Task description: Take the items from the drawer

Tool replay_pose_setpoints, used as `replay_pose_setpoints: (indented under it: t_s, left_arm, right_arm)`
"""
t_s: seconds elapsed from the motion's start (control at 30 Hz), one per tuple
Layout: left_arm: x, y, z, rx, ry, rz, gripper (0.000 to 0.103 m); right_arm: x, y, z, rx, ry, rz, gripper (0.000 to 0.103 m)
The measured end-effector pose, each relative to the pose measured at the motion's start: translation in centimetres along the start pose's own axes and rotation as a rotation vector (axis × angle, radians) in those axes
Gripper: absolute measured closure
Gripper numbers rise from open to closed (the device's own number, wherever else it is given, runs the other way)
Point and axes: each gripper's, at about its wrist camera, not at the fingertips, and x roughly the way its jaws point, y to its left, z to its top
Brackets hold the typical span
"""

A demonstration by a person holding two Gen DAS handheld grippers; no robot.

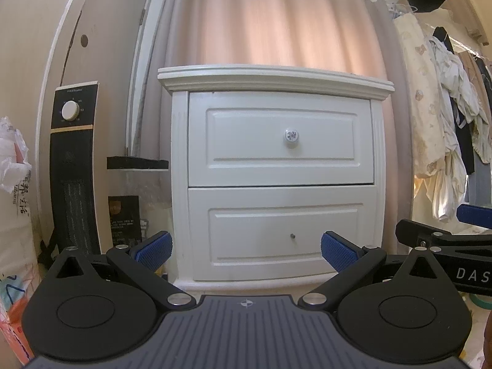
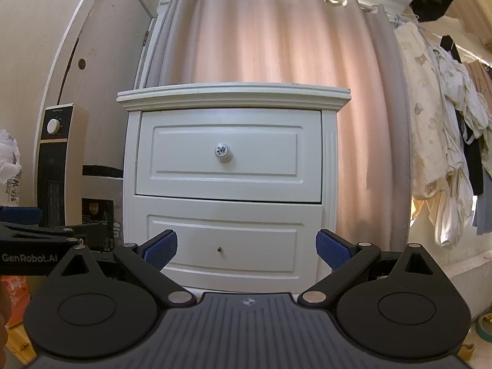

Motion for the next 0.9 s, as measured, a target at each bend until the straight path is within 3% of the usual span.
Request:
replay_pose_setpoints:
  t_s: [0.9]
  left_arm:
    - [1.1, 0.2, -0.6, -0.015, 0.02, -0.009, 0.0]
  right_arm:
    - [0.8, 0.1, -0.7, 0.01, 0.02, -0.005, 0.0]
